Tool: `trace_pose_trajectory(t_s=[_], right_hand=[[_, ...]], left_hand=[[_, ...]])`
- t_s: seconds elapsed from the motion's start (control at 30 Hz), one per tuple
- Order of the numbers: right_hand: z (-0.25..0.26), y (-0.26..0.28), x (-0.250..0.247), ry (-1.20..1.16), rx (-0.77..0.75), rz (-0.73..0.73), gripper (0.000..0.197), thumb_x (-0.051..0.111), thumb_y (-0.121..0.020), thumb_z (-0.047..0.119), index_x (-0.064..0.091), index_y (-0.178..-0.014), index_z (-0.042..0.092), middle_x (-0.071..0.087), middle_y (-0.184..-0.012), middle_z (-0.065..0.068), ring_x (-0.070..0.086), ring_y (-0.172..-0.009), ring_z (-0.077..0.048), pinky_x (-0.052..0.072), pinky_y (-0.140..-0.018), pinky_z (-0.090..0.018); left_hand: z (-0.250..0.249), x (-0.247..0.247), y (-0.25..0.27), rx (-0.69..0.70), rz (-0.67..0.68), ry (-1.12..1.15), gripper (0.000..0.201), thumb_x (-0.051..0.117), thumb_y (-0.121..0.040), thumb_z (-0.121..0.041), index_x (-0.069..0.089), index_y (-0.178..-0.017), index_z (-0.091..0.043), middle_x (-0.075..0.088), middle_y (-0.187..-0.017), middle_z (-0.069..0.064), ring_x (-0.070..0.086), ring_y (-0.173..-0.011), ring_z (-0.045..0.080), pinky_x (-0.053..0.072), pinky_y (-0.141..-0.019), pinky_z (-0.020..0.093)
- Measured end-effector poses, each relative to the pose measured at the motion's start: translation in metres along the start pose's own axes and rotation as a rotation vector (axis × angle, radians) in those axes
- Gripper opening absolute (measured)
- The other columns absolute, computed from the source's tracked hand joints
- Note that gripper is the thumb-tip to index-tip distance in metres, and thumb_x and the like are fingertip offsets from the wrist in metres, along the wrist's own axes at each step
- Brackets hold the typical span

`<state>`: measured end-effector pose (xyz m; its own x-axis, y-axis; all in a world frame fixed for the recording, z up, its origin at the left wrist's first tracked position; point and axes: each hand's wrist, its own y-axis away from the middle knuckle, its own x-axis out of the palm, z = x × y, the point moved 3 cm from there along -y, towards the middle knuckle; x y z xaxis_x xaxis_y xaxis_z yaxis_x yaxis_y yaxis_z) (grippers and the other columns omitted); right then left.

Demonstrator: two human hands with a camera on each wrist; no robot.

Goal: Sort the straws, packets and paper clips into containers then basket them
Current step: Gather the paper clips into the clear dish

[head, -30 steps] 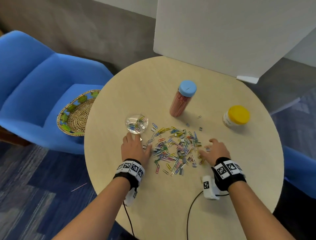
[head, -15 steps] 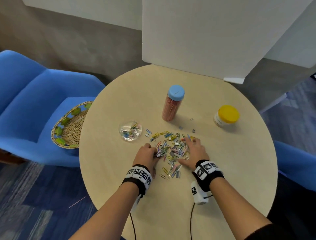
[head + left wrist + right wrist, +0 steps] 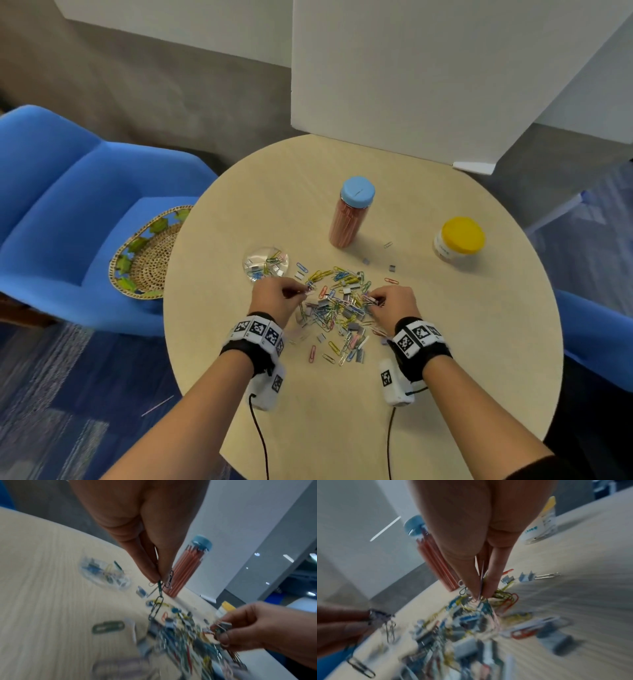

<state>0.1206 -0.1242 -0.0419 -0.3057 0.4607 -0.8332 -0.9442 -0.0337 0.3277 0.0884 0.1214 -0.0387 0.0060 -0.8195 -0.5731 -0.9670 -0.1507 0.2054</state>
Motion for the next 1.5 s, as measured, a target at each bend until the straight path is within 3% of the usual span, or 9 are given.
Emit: trace_pose_trajectory(t_s=[0.2, 0.33, 0.5, 0.63, 0.8, 1.07, 1.27, 1.4, 1.5], right_hand=[[0.005, -0.003, -0.012, -0.375, 0.123, 0.011, 0.031, 0.088, -0.07, 0.021, 0.079, -0.1, 0.015, 0.075, -0.092, 0.0, 0.064, -0.075, -0.003, 0.043, -0.062, -0.003], [0.022, -0.004, -0.008, -0.547, 0.113, 0.086, 0.03, 0.088, -0.07, 0.018, 0.078, -0.098, 0.016, 0.073, -0.088, 0.003, 0.066, -0.077, -0.002, 0.046, -0.058, -0.004], [0.055, -0.013, -0.003, -0.751, 0.073, 0.17, 0.024, 0.085, -0.072, 0.007, 0.078, -0.093, 0.018, 0.077, -0.085, -0.007, 0.075, -0.082, -0.024, 0.059, -0.086, -0.042], [0.086, -0.027, -0.003, -0.789, 0.025, 0.187, 0.024, 0.083, -0.074, 0.005, 0.078, -0.091, 0.02, 0.077, -0.086, -0.01, 0.074, -0.085, -0.026, 0.058, -0.088, -0.041], [0.129, -0.047, 0.007, -0.764, -0.054, 0.2, 0.021, 0.082, -0.076, 0.006, 0.078, -0.091, 0.02, 0.077, -0.084, -0.006, 0.074, -0.081, -0.022, 0.059, -0.087, -0.04], [0.179, -0.068, 0.033, -0.533, -0.116, 0.149, 0.026, 0.081, -0.077, 0.013, 0.077, -0.103, 0.016, 0.077, -0.092, 0.001, 0.072, -0.083, -0.011, 0.057, -0.082, -0.022], [0.194, -0.074, 0.051, -0.273, -0.145, 0.188, 0.019, 0.074, -0.081, 0.012, 0.079, -0.099, 0.016, 0.076, -0.099, -0.002, 0.069, -0.091, -0.014, 0.055, -0.09, -0.028], [0.195, -0.076, 0.043, -0.307, -0.169, 0.229, 0.026, 0.067, -0.082, 0.005, 0.079, -0.097, 0.023, 0.075, -0.102, 0.003, 0.068, -0.092, -0.009, 0.055, -0.084, -0.023], [0.179, -0.08, 0.029, -0.339, -0.181, 0.204, 0.034, 0.061, -0.084, 0.002, 0.077, -0.091, 0.031, 0.074, -0.1, 0.009, 0.068, -0.091, -0.007, 0.058, -0.086, -0.031]], left_hand=[[-0.003, -0.053, -0.026, 0.074, -0.173, 0.131, 0.01, 0.081, -0.076, -0.009, 0.079, -0.085, -0.012, 0.074, -0.08, -0.003, 0.064, -0.066, -0.01, 0.047, -0.069, 0.002], [0.008, -0.072, -0.045, 0.048, -0.226, 0.114, 0.01, 0.081, -0.077, -0.008, 0.079, -0.087, -0.011, 0.075, -0.081, -0.001, 0.067, -0.069, -0.003, 0.048, -0.068, 0.002], [0.019, -0.077, -0.061, -0.002, -0.185, 0.04, 0.01, 0.08, -0.078, -0.009, 0.079, -0.088, -0.011, 0.075, -0.083, 0.0, 0.069, -0.073, 0.008, 0.052, -0.077, 0.016], [0.033, -0.073, -0.063, -0.042, -0.113, -0.048, 0.01, 0.076, -0.081, -0.011, 0.079, -0.091, -0.013, 0.075, -0.085, 0.001, 0.068, -0.077, 0.01, 0.055, -0.086, 0.026], [0.04, -0.072, -0.056, -0.014, -0.077, -0.089, 0.008, 0.078, -0.08, -0.028, 0.079, -0.089, -0.027, 0.069, -0.081, -0.011, 0.058, -0.072, 0.002, 0.042, -0.069, 0.012], [0.072, -0.079, -0.037, -0.153, -0.289, -0.003, 0.017, 0.071, -0.078, -0.012, 0.069, -0.073, -0.028, 0.068, -0.071, -0.012, 0.062, -0.068, 0.005, 0.05, -0.067, 0.023], [0.098, -0.077, -0.026, -0.331, -0.244, 0.004, 0.024, 0.077, -0.072, -0.015, 0.063, -0.09, -0.022, 0.064, -0.072, -0.007, 0.061, -0.069, 0.011, 0.053, -0.074, 0.029], [0.098, -0.08, -0.023, -0.361, -0.224, -0.1, 0.028, 0.083, -0.068, -0.026, 0.063, -0.086, -0.022, 0.061, -0.077, -0.003, 0.058, -0.072, 0.015, 0.046, -0.067, 0.027], [0.082, -0.072, -0.016, -0.322, -0.137, -0.227, 0.014, 0.076, -0.074, -0.027, 0.065, -0.08, -0.024, 0.062, -0.076, -0.007, 0.06, -0.074, 0.014, 0.051, -0.069, 0.026]])
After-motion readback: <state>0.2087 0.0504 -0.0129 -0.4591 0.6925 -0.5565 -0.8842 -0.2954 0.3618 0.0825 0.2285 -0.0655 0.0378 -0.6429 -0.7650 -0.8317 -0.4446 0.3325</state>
